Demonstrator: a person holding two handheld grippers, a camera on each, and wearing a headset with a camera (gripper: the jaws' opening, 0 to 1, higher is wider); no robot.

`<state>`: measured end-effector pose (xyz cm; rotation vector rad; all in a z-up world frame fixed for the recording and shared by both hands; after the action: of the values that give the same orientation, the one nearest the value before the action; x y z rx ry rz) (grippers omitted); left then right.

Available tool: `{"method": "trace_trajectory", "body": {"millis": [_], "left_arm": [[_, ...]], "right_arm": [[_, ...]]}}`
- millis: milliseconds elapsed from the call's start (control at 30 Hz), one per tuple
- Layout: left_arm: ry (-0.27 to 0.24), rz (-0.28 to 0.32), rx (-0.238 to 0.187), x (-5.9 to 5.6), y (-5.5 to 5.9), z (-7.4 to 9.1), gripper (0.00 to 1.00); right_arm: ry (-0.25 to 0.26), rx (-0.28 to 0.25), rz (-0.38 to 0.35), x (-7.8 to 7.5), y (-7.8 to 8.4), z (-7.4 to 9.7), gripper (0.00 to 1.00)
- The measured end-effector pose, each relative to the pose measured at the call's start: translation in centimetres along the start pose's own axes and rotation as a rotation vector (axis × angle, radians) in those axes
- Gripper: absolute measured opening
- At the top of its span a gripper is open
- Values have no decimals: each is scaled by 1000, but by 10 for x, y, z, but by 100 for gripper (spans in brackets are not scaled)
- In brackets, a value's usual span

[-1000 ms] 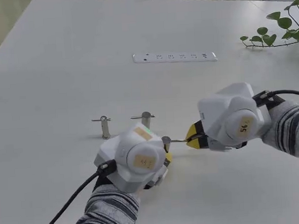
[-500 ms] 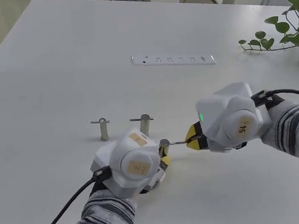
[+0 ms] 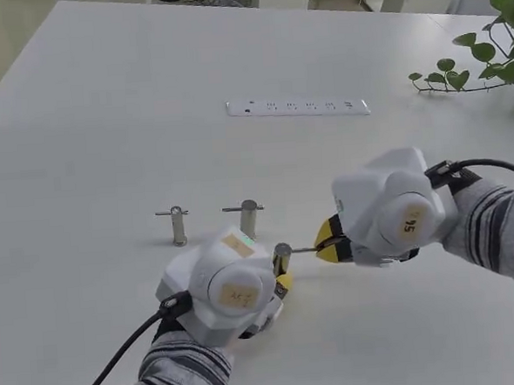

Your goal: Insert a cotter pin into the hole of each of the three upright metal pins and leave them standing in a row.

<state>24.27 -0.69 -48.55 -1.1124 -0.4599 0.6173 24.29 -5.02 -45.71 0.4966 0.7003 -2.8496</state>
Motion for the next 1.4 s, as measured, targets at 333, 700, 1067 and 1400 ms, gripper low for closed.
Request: {"method": "trace_trajectory", "body": {"millis": [333,700,1067,1400], "left_arm": [[-5,-1,2,0,1,-2,10],[-23,-6,10,-1,5,-4,10],[-28,20,9,-2,7,-4,10],[-29,35,6,-2,7,-4,10]], "right_arm": [[-2,4,5,1,-5,3,0],[-7,-46,-43,4,-21,3,0],[10,-58,-39,3,-23,-2,0],[24,-73,-89,2,-25,-4,0]]}}
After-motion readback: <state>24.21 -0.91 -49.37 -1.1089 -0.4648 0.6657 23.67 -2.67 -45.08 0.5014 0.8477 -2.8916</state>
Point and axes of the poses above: the centre of the closed fingertips' face, and the gripper's own axes: z roughly backward along the fingers, x roughly to its left, y roughly out of its underside, the point moved 1 cm from there along z, roughly backward along the fingers, and after that the axes turned 6 degrees about -x, right-handed, at the moved point
